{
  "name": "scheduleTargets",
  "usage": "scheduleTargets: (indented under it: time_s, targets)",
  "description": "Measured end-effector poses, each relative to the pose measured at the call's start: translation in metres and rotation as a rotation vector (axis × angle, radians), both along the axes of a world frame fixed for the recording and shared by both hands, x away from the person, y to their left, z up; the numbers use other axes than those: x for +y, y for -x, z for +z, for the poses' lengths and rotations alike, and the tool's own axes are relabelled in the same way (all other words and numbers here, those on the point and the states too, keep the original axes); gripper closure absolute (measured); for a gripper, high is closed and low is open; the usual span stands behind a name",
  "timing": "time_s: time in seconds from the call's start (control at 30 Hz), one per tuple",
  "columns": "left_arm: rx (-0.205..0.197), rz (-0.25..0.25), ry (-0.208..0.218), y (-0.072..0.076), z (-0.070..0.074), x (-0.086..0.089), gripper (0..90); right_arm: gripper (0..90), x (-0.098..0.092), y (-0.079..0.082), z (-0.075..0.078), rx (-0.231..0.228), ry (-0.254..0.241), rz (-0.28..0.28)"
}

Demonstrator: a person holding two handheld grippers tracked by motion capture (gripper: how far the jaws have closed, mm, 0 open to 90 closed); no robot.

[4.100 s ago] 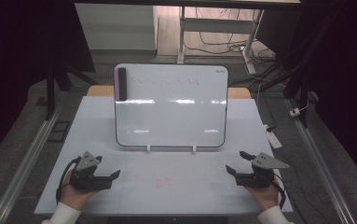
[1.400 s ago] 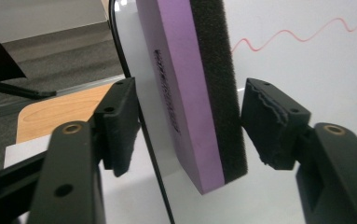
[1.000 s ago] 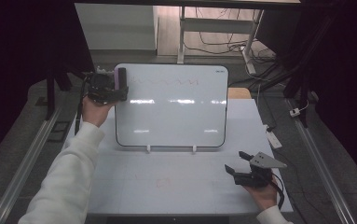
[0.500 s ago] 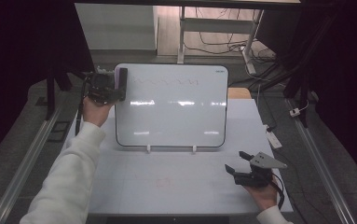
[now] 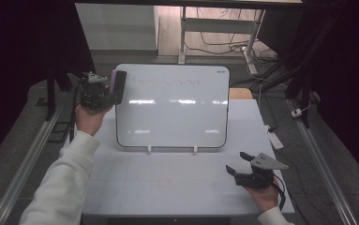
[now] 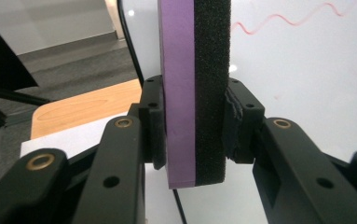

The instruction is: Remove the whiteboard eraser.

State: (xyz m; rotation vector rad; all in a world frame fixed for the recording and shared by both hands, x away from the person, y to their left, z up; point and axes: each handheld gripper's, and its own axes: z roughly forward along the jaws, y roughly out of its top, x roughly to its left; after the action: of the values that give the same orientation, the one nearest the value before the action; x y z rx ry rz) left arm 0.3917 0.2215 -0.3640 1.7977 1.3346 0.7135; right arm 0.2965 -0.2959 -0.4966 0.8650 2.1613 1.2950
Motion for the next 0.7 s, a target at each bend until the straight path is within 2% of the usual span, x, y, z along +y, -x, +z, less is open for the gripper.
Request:
scheduleTargets:
  time_s: [0.27,0.47,0.6,0.63,0.67,0.7]
  targets:
    - [-0.019,-0.061,-0.011,0.024,-0.014,-0.012,64.1,22.4,0.006,0.0,0.001,0.008,-0.006,0.01]
    - [-0.028,-0.112,-0.027,0.045,-0.035,-0.035,64.1,23.1,0.013,0.0,0.008,0.025,-0.041,0.012]
    - [-0.027,-0.158,-0.024,0.059,-0.046,-0.052,64.1,23.1,0.028,0.003,0.016,0.017,-0.051,0.039]
    - [-0.028,-0.181,-0.042,0.065,-0.052,-0.061,64.1,23.1,0.031,0.004,0.018,0.014,-0.055,0.049]
    - [-0.028,-0.181,-0.042,0.065,-0.052,-0.061,64.1,23.1,0.031,0.004,0.018,0.014,-0.055,0.049]
    - [-0.03,-0.188,-0.068,0.067,-0.054,-0.066,64.1,23.1,0.033,0.005,0.019,0.011,-0.053,0.054]
